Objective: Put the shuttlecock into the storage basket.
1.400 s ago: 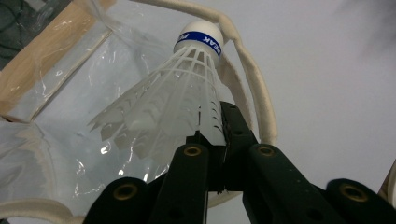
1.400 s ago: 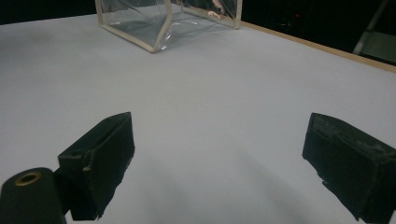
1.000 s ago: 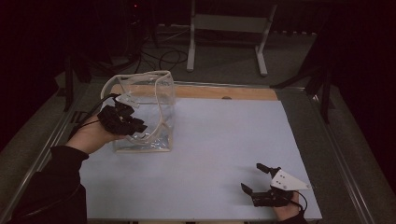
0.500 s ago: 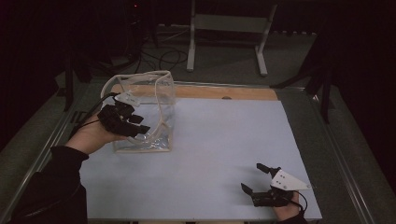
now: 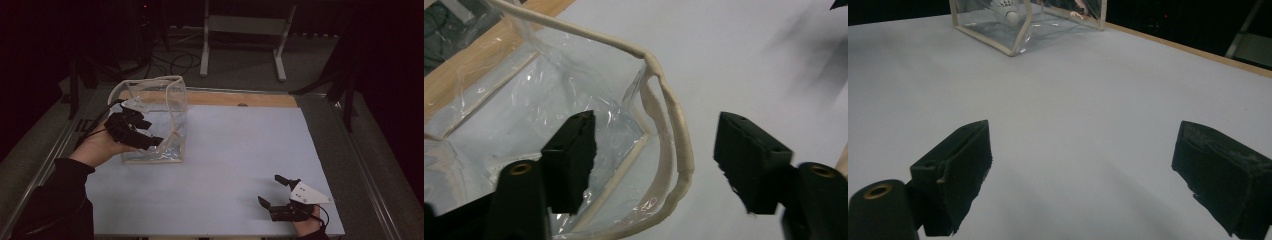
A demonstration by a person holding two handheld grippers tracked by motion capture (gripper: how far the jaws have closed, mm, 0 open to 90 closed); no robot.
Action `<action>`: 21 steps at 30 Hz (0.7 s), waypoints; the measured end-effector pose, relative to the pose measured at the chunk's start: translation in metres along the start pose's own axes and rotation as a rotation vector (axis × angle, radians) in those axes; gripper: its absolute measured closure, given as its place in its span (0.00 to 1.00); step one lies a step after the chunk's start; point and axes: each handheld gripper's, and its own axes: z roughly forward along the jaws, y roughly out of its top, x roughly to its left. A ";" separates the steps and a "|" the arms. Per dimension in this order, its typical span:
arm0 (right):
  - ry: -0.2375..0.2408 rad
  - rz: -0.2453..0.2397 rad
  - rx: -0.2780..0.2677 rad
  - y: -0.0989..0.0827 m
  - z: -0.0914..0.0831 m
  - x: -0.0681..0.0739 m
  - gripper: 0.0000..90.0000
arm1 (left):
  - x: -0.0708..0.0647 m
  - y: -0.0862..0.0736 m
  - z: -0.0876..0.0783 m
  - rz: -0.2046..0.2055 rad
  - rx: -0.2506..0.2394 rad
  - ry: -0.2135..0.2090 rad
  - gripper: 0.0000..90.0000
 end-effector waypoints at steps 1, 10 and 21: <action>0.001 0.000 0.000 0.000 0.000 0.000 0.10 | 0.000 0.000 0.000 0.001 0.001 0.005 0.30; 0.002 0.001 0.001 0.000 0.000 0.000 0.10 | 0.001 0.001 -0.005 -0.020 -0.036 -0.062 0.06; 0.001 -0.002 -0.001 0.000 0.000 -0.001 0.10 | -0.005 -0.001 -0.006 0.023 -0.070 -0.038 0.00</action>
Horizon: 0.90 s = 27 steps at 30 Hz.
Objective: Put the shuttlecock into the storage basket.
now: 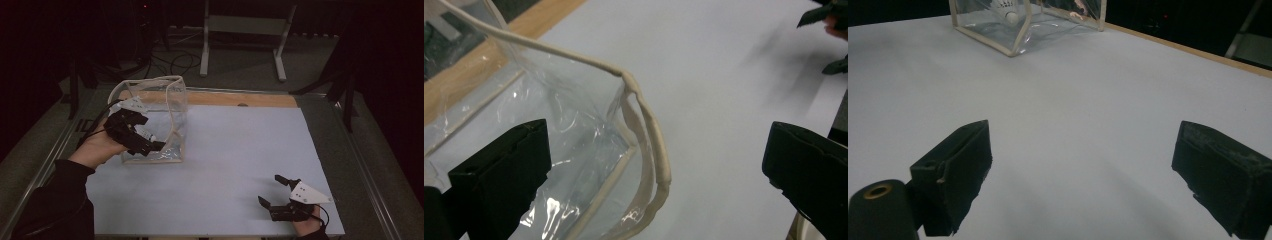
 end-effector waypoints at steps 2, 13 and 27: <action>0.000 0.001 0.001 0.000 0.000 0.000 0.10 | -0.002 0.000 0.001 0.008 0.007 -0.002 0.00; 0.000 0.001 0.001 0.000 0.000 0.000 0.10 | -0.008 -0.002 -0.002 0.032 -0.005 -0.019 0.00; 0.002 0.011 0.001 0.001 -0.001 0.002 0.10 | -0.028 -0.019 0.000 0.086 -0.011 -0.041 0.00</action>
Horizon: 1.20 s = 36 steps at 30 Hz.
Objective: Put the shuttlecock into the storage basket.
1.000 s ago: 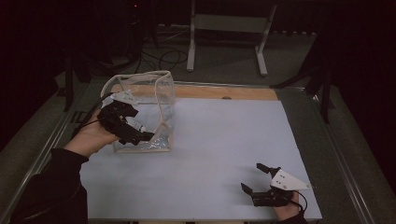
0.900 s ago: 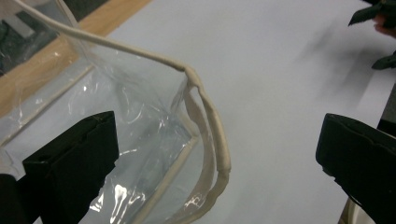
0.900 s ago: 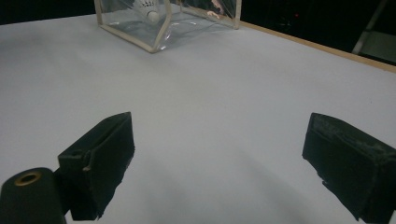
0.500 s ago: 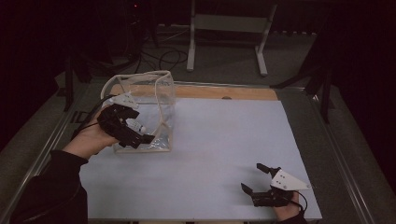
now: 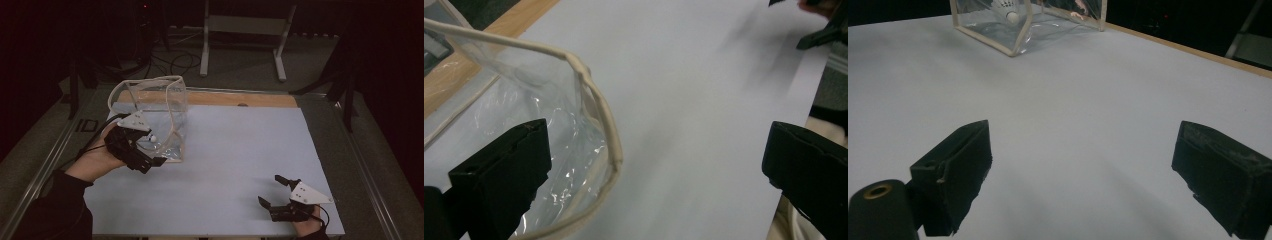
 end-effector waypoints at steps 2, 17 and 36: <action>-0.002 -0.005 0.000 0.000 0.000 0.000 0.10 | -0.002 -0.003 -0.001 0.002 -0.006 -0.002 0.00; -0.003 -0.007 -0.002 0.000 0.000 0.000 0.10 | -0.020 -0.019 0.001 0.034 -0.011 -0.018 0.00; -0.002 -0.004 -0.003 0.001 -0.001 0.000 0.10 | -0.038 -0.041 0.010 0.068 -0.045 -0.051 0.00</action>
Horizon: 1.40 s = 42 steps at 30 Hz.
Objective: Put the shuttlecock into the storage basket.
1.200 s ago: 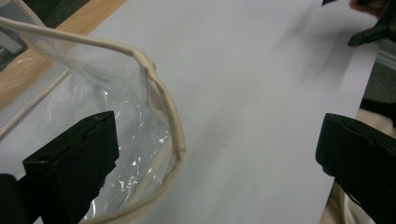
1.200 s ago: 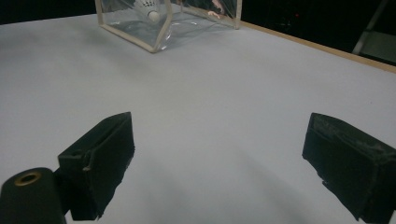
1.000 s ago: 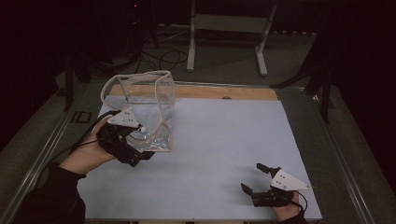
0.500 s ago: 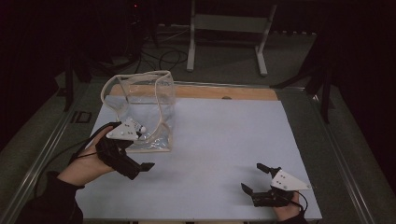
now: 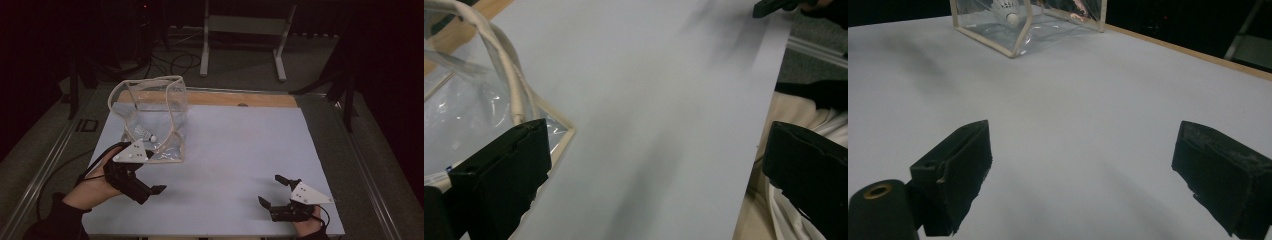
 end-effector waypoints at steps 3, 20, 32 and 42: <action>-0.002 -0.002 0.000 0.000 0.000 0.000 0.10 | 0.000 -0.006 0.004 -0.004 -0.006 0.000 0.00; -0.001 -0.003 0.000 0.000 0.000 0.000 0.10 | -0.001 -0.040 0.027 -0.027 -0.017 -0.023 0.01; -0.001 -0.001 0.000 0.000 0.000 -0.001 0.10 | 0.002 -0.067 0.043 -0.067 -0.035 -0.011 0.01; -0.001 -0.003 0.000 0.000 0.000 -0.001 0.10 | 0.006 -0.091 0.055 -0.131 -0.033 0.020 0.01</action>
